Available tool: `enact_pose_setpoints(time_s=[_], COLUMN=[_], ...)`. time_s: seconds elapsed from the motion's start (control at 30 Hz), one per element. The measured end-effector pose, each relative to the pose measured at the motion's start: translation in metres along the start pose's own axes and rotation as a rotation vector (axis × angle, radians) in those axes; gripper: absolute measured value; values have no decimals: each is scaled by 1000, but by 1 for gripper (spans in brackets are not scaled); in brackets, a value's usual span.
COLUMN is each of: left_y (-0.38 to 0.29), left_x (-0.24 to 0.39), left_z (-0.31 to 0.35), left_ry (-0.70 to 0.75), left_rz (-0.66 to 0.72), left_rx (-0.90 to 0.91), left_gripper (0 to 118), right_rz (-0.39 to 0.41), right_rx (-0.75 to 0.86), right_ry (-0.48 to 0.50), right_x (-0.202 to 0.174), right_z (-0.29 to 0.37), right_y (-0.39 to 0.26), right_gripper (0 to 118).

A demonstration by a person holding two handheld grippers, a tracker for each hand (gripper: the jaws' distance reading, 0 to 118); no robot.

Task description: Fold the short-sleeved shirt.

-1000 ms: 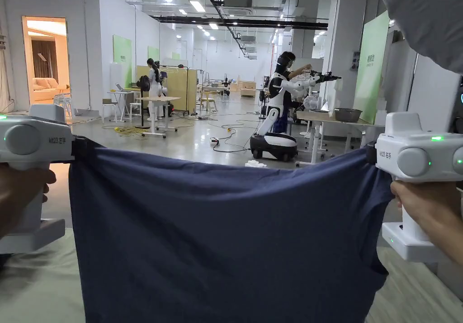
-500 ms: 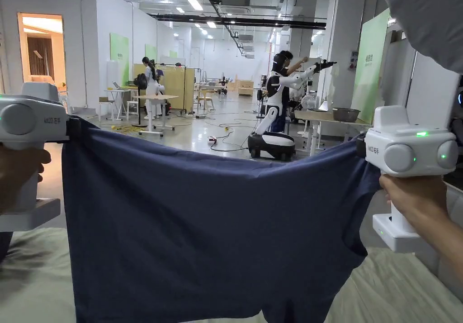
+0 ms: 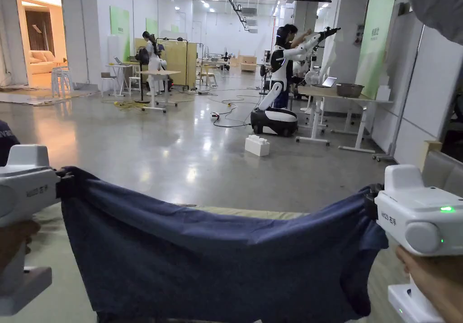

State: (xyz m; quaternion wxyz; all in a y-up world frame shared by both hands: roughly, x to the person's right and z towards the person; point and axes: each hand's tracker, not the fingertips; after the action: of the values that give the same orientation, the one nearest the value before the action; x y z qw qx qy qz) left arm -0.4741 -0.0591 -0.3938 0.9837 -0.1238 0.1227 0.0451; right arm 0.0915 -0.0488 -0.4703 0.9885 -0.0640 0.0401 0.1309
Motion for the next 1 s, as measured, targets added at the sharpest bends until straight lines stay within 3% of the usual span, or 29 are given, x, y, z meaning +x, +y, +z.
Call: enact_pose_setpoints(time_s=[0.47,0.57,0.6,1.0], left_y=[-189,-225,-237,-332], left_x=[-33,-43,-46,-58], left_z=[131,151,158,182], left_ry=[-26,-16,-19,-16], left_rz=[41,70,89,0], left_rx=[-202,-268,-295,-561], left_gripper=[5,5,5,5], right_rz=[26,-17,0,93], right_rx=[-276,-404,-411,-744], right_ry=[83,118,86,170], right_x=[-25,-33,-34,-62], right_z=[143,166,174,204], right_y=[-163,-199,-210,-315], right_gripper=[2,2,2,2])
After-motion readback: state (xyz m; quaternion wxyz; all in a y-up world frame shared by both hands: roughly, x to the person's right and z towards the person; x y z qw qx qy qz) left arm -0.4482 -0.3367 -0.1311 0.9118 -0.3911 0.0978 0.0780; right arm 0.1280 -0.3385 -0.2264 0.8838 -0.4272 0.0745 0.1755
